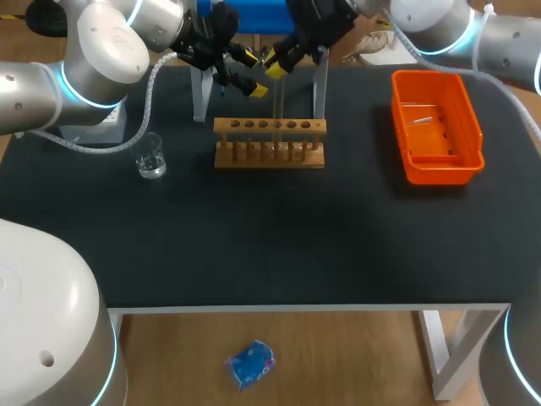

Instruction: Invert the test tube, pick up the pipette, mount the tip to pipette, aspirate from beaker and dispense into the tube, eject the tip, return the pipette, and cap with the stopper.

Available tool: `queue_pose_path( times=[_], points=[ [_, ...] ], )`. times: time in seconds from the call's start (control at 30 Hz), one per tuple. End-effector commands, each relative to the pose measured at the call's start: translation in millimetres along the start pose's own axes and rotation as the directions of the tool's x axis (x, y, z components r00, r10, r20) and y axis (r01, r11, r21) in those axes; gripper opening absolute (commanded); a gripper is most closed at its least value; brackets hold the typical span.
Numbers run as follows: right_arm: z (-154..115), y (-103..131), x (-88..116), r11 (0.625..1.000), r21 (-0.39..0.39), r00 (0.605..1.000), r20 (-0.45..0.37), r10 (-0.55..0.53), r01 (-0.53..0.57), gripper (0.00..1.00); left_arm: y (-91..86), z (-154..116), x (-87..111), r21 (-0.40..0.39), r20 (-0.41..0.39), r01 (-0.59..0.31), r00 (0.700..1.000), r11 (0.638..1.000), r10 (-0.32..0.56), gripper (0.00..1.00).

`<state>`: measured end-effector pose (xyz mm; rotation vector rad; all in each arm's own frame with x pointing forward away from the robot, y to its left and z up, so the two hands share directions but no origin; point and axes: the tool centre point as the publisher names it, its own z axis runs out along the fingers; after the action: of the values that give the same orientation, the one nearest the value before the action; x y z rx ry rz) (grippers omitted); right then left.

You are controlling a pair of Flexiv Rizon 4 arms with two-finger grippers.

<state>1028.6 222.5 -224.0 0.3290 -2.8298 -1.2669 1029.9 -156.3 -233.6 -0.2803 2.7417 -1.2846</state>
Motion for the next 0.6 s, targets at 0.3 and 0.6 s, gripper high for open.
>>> queue_pose_path(
  times=[0.3, 0.6],
  points=[
    [0.7, -5.8, 2.2, 1.000, 0.000, 1.000, -0.002, 0.017, -0.017, 0.00, -0.8, -0.4, -0.9, -0.004, -0.004, 0.002, 1.000, 1.000, -0.002, 1.00],
    [-5.0, -4.3, -4.2, 1.000, 0.008, 1.000, 0.006, 0.009, -0.009, 0.00, -0.8, -0.4, -0.9, -0.004, -0.004, 0.002, 1.000, 1.000, -0.002, 1.00]
  ],
)
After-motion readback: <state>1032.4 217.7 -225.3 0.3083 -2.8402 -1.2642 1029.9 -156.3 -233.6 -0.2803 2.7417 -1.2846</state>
